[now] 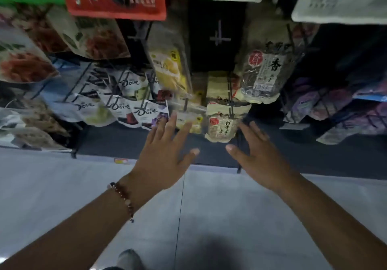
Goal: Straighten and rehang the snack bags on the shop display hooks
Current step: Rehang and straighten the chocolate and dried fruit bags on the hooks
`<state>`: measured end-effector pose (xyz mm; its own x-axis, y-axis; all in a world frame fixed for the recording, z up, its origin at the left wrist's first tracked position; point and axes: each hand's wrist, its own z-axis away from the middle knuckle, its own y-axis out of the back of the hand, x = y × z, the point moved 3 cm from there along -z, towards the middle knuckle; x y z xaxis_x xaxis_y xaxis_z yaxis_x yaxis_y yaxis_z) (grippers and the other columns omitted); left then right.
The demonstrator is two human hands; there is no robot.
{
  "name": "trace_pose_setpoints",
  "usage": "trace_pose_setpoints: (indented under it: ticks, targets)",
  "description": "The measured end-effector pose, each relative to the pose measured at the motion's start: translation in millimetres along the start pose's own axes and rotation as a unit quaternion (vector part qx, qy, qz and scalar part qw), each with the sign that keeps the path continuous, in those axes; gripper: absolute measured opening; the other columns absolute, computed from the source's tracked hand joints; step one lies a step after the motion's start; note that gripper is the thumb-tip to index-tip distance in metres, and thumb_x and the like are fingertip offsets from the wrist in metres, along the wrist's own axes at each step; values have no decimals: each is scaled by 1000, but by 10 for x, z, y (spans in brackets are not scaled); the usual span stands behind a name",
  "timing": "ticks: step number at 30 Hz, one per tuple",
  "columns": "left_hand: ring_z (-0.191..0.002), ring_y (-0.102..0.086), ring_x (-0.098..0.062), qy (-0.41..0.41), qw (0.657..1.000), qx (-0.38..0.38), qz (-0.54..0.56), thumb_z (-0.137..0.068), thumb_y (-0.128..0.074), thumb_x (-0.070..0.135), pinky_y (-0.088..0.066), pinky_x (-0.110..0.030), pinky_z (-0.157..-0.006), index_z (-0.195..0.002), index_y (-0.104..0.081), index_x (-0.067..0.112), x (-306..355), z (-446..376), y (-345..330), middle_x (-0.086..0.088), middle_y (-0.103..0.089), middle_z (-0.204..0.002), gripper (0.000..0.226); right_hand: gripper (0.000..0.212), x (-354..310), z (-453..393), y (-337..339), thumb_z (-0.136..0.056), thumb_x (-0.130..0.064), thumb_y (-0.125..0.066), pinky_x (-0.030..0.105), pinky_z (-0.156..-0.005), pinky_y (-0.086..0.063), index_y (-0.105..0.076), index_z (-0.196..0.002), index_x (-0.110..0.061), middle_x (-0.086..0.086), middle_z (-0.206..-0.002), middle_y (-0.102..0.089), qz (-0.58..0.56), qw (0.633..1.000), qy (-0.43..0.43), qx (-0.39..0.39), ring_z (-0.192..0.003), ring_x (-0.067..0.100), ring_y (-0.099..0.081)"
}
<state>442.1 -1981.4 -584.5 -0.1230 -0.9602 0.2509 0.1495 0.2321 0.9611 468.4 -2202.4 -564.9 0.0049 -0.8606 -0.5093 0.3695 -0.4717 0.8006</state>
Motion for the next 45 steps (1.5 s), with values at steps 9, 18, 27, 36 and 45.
trace_pose_setpoints:
  ticks: [9,18,27,36,45]
  targets:
    - [-151,-1,-35,-33,988,113,-97,-96,-27,65,-8,-51,-121,-157,-6,30,334,-582,-112,-12,3,-165,74,77,407,-150,114,-94,-61,-43,43,-120,-8,-6,-156,-33,3,-164,4,72,991,50,102,-151,25,4]
    - [-151,-4,-35,-33,993,101,-59,-94,-29,69,-13,-51,-119,-156,0,34,430,433,311,-8,3,-165,77,79,118,794,111,-92,-64,-43,43,-118,-16,-12,-156,-29,5,-164,-5,78,987,25,135,-150,29,-7]
    - [-151,-9,-30,-57,992,109,-4,-95,-34,65,-18,-49,-120,-157,-8,33,406,1057,289,-7,-4,-165,74,80,125,1374,-46,-89,-66,-48,43,-119,-21,-15,-155,-32,2,-163,-13,15,986,24,162,-148,22,-19]
    - [-152,-4,-26,-31,998,58,4,-97,-34,62,-16,-48,-121,-157,-6,34,62,354,-639,-6,-2,-165,72,71,589,510,-494,-96,-50,-51,28,-109,-26,-17,-155,-29,-6,-161,-19,-26,994,32,103,-145,16,-26]
    - [-151,-8,-30,-33,999,32,-20,-98,-36,59,-18,-49,-120,-156,-11,28,-20,-219,-467,-12,-6,-165,70,76,685,75,-449,-95,-51,-52,37,-119,-21,-15,-156,-23,1,-163,-12,-36,996,3,78,-149,19,-16]
